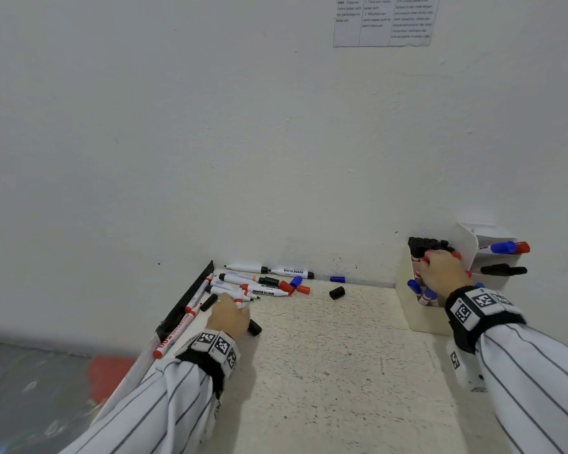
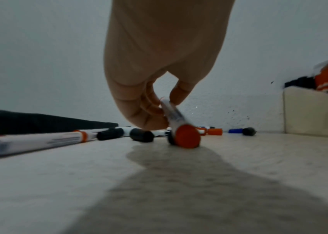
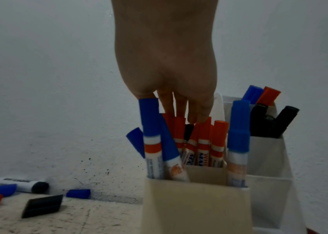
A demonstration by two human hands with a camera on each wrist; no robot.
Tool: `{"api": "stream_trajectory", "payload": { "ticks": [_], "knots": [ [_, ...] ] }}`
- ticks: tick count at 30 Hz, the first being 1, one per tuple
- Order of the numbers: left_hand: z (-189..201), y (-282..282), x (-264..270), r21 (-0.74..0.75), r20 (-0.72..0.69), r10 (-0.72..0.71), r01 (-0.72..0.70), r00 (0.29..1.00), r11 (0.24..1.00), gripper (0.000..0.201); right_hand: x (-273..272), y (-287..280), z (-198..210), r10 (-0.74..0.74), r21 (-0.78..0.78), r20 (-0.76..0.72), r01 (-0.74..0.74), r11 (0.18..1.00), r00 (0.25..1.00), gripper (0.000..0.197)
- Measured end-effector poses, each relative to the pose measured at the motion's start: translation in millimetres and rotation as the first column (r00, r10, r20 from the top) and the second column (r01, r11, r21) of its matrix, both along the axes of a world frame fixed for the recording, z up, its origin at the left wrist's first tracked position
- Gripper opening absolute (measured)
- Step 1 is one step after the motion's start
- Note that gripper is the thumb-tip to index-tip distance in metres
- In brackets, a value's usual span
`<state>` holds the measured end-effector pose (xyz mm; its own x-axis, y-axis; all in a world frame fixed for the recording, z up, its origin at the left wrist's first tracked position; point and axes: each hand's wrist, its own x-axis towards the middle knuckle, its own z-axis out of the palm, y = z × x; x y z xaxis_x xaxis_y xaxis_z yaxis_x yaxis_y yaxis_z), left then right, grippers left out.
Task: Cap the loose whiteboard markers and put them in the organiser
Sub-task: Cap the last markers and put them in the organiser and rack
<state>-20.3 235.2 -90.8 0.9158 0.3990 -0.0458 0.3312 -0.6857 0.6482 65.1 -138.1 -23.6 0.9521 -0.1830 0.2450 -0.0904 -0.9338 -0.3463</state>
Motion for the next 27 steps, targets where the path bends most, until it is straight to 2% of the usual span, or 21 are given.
{"api": "stream_trajectory", "payload": {
  "ticks": [2,4,5,7,9,11,13,15,17,18,20,22,23,27],
  "knots": [
    [1,-11,2,-0.107,0.074,-0.015,0.023,0.997,0.994,0.027,-4,2,-4,-0.036,-0.031,0.046,0.037,0.999,0.998,0.024],
    [3,-24,3,-0.182,0.132,-0.040,0.063,0.991,0.981,0.024,-16,12,-6,-0.044,0.031,0.250,0.038,0.999,0.967,0.026],
    [4,-32,3,-0.205,0.148,-0.060,0.090,0.987,0.975,0.021,-25,20,-6,-0.001,0.095,0.373,-0.037,0.995,0.928,0.023],
    [5,-49,4,-0.232,0.172,-0.106,0.145,0.979,0.962,0.018,-48,40,-4,0.140,0.211,0.535,-0.292,0.933,0.833,0.018],
    [6,-67,5,-0.246,0.166,-0.153,0.191,0.974,0.950,0.018,-68,55,-3,0.263,0.276,0.563,-0.478,0.834,0.783,0.026],
    [4,-86,6,-0.255,0.128,-0.198,0.225,0.972,0.940,0.017,-88,61,1,0.365,0.397,0.416,-0.528,0.751,0.833,0.033],
    [3,-103,6,-0.278,0.092,-0.236,0.253,0.967,0.927,0.015,-102,56,3,0.514,0.557,0.075,-0.463,0.689,0.855,0.030],
    [3,-117,4,-0.289,0.069,-0.264,0.273,0.962,0.918,0.016,-108,40,1,0.588,0.611,-0.302,-0.321,0.724,0.750,0.026],
    [1,-127,3,-0.302,0.047,-0.283,0.283,0.958,0.910,0.021,-111,17,-4,0.515,0.524,-0.556,-0.205,0.827,0.652,0.021],
    [0,-131,3,-0.313,0.035,-0.289,0.285,0.957,0.906,0.020,-111,3,-8,0.424,0.431,-0.623,-0.164,0.887,0.657,0.017],
    [0,-135,2,-0.322,0.025,-0.298,0.290,0.954,0.901,0.017,-104,-25,-23,0.151,0.136,-0.636,-0.083,0.987,0.757,0.021],
    [-2,-137,4,-0.328,0.011,-0.300,0.287,0.954,0.900,0.015,-95,-54,-42,-0.103,-0.106,-0.541,0.054,0.993,0.834,0.032],
    [-3,-137,5,-0.326,0.009,-0.301,0.288,0.954,0.901,0.014,-92,-64,-49,-0.172,-0.148,-0.513,0.111,0.983,0.841,0.037],
    [-7,-136,12,-0.312,-0.013,-0.289,0.271,0.957,0.911,0.017,-84,-80,-63,-0.299,-0.111,-0.530,0.284,0.952,0.794,0.049]
  ]
}}
